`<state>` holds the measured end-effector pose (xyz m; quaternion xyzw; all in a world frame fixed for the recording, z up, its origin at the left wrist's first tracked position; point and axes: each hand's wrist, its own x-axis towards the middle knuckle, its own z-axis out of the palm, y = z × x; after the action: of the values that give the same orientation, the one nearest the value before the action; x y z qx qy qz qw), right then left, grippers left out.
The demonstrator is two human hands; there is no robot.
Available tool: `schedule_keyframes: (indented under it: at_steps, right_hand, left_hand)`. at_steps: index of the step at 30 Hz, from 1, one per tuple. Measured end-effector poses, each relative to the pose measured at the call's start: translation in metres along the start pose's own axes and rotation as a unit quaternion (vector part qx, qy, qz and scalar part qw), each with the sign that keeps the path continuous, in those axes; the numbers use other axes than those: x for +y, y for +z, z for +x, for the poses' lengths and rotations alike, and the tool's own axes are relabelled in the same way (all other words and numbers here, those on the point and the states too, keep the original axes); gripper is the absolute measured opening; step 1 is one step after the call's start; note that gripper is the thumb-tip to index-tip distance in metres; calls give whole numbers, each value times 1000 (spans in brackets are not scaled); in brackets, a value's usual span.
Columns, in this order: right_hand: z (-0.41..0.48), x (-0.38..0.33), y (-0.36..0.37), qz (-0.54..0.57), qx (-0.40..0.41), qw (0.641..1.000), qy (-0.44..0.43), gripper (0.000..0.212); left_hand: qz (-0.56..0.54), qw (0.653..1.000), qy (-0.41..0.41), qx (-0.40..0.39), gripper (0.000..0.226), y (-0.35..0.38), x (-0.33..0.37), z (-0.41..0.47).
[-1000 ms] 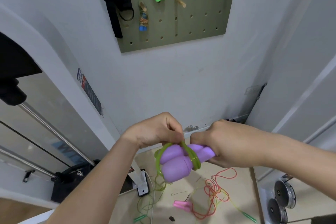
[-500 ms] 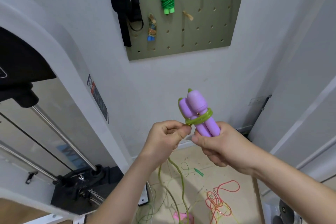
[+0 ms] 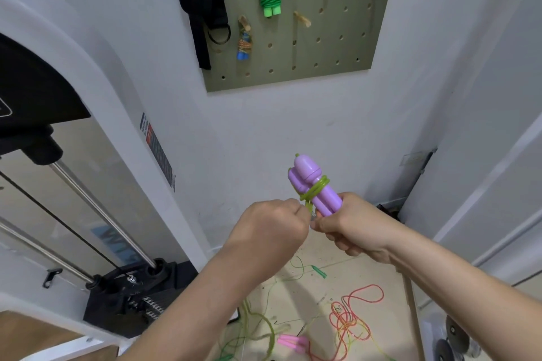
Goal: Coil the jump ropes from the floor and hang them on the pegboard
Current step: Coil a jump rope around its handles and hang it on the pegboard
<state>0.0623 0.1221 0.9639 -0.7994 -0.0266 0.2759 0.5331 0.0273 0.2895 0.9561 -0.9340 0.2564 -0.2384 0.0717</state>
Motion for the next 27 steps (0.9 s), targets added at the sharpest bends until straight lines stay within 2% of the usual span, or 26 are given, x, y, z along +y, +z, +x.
schedule_keyframes:
  at_steps: [1, 3, 5, 6, 10, 13, 17, 20, 22, 25, 27]
  right_hand:
    - [1, -1, 1, -25, 0, 1000, 0, 17]
    - [3, -3, 0, -161, 9, 987, -11, 13]
    - [4, -5, -1, -337, 1, 941, -20, 4]
    - [4, -7, -1, -402, -10, 915, -15, 7]
    - [-4, -22, 1, -552, -60, 832, 20, 16]
    - [-11, -32, 3, -605, -80, 792, 17, 12]
    - [-16, -42, 4, -651, -78, 755, 7, 15]
    - [-18, -42, 8, -680, -93, 727, -3, 7]
    - [-19, -39, 11, -689, -101, 718, -12, 6]
    - [-24, -39, 12, -715, -121, 687, -29, 13]
    - [-28, -41, 10, -731, -131, 669, -42, 17]
  left_hand:
    - [8, 1000, 21, -4, 35, -2, 0, 1]
    - [14, 998, 54, -40, 33, -6, -1, 2]
    - [32, 994, 77, -74, 32, -3, 0, -2]
    - [31, 992, 79, -90, 34, -1, 0, -5]
    - [-3, 993, 75, -87, 40, 0, 5, -13]
    - [-33, 997, 55, -39, 38, -7, 7, -12]
    - [-25, 999, 43, -21, 39, -16, 7, -9]
    - [-28, 998, 33, -35, 47, -15, 5, -10]
    - [-37, 997, 24, -58, 52, -22, 7, -5]
    - [-86, 992, 16, -90, 43, -28, 10, 2]
    - [-181, 969, -10, -166, 38, -31, 5, 4]
